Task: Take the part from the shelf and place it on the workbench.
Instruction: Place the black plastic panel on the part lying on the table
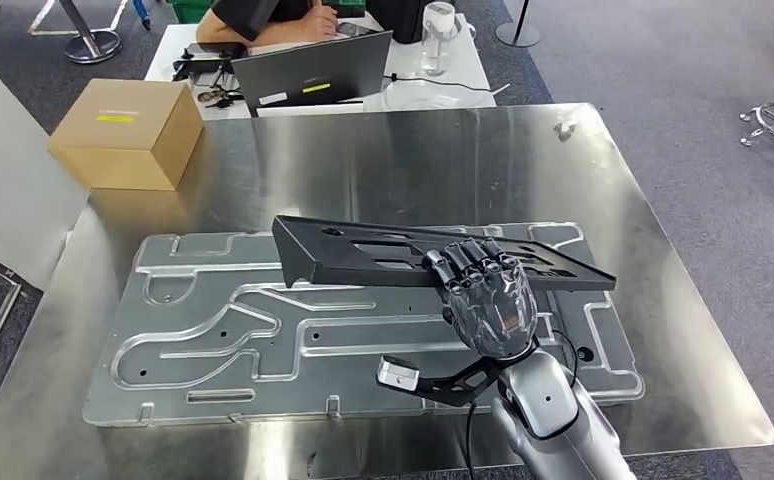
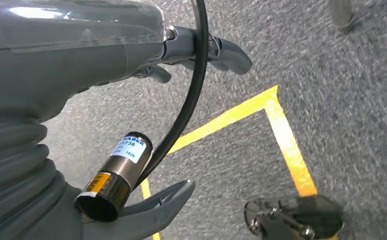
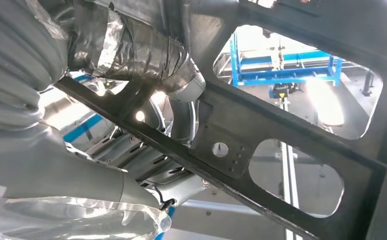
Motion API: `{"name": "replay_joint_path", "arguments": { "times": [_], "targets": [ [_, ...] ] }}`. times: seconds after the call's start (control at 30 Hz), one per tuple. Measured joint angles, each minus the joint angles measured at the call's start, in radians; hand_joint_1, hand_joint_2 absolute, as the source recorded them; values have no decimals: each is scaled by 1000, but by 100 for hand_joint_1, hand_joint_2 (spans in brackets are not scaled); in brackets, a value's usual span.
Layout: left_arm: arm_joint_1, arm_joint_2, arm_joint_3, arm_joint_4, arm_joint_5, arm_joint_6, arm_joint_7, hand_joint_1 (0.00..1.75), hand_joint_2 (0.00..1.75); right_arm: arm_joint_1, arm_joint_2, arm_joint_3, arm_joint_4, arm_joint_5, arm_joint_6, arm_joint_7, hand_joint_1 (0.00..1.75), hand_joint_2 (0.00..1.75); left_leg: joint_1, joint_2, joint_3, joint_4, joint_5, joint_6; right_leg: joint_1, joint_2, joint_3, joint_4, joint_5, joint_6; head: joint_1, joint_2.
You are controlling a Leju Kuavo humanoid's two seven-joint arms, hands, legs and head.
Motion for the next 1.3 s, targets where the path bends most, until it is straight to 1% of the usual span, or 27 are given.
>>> {"name": "replay_joint_path", "arguments": {
  "times": [0.03,0.07,0.1,0.2,0.3,0.37,0.67,0.87,1.0,1.3],
  "targets": [
    [0,0,0,0,0,-1,-4,0,175,-1,0,0,1,0,0,0,175,175,-2,0,5,1,4,-3,-2,0,9,-5,-1,0,-1,0],
    [-1,0,0,0,-2,-1,-11,0,175,-1,0,0,1,0,0,0,175,175,-3,0,9,3,9,-3,-4,0,16,-9,-3,1,-1,0],
    [-1,0,0,0,-4,-2,-20,0,175,-2,-1,0,2,0,0,0,131,175,-4,0,13,3,16,-2,-2,1,20,-9,-6,2,-2,0],
    [-3,0,0,0,-19,-4,-45,0,175,-1,-1,1,3,0,0,2,0,175,-3,0,20,-4,7,3,0,1,21,-6,-14,-3,-2,0],
    [-2,1,-1,0,-33,-3,-54,0,175,0,-1,1,4,0,0,3,0,175,-1,0,31,-21,-9,3,4,0,19,-2,-18,-8,-2,0],
    [0,1,-1,0,-36,-2,-56,0,175,1,-1,1,5,0,0,3,0,175,1,1,35,-28,-15,1,5,-1,19,0,-19,-8,-2,0],
    [2,2,-1,0,-30,0,-44,0,175,3,-1,1,6,0,0,-8,0,175,1,1,38,-29,-13,-2,5,-1,23,0,-19,-8,-2,0],
    [2,2,-1,0,-30,-3,-43,0,175,4,-1,1,6,0,0,-11,0,175,-1,1,39,-28,-13,-2,4,-1,24,-1,-19,-8,-2,0],
    [2,2,0,0,-30,-7,-37,0,0,5,-1,1,6,-2,0,-12,0,175,-1,1,39,-28,-13,-2,4,-1,24,-2,-19,-8,-2,0],
    [2,2,1,0,-30,-16,-29,0,0,8,-1,1,8,-11,0,-28,0,175,-1,1,39,-28,-13,-1,4,-1,24,-3,-18,-8,-2,0]
  ]
}}
